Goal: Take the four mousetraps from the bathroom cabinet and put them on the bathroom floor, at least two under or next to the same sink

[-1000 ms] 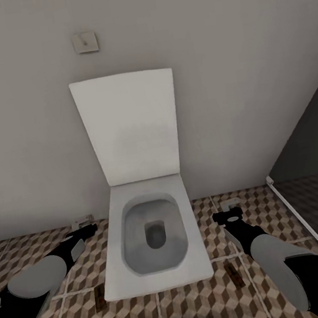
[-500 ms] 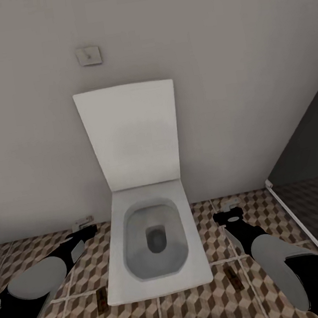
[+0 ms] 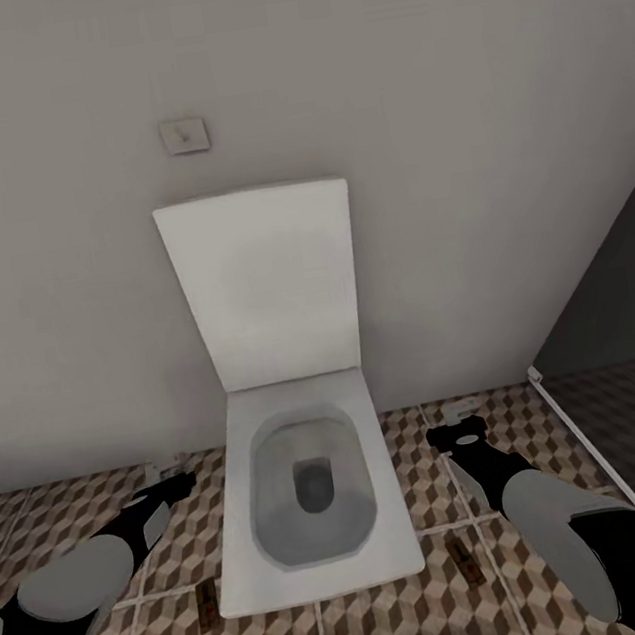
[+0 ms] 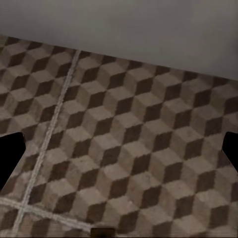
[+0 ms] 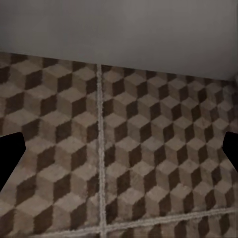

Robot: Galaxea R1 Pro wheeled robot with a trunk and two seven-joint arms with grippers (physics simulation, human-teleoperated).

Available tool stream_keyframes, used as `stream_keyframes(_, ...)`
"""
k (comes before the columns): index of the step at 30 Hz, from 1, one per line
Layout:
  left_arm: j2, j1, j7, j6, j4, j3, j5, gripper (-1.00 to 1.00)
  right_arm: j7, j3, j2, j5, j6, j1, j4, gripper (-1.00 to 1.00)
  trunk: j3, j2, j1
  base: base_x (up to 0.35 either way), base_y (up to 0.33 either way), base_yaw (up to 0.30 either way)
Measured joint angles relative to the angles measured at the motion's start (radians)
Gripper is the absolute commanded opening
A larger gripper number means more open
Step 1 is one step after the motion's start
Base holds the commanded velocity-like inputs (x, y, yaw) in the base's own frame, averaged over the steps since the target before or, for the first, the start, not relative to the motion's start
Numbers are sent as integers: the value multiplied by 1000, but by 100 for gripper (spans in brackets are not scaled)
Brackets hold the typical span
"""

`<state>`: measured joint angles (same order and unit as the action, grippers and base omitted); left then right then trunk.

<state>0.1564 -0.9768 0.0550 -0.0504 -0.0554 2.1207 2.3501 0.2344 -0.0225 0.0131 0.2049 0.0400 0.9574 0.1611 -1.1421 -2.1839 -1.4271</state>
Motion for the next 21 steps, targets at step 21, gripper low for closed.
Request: stream_keyframes(21, 2, 140, 2, -2, -1, 0, 0, 100, 2, 0, -5, 4, -10, -43, -52, 100, 66, 147, 81, 0, 0, 0)
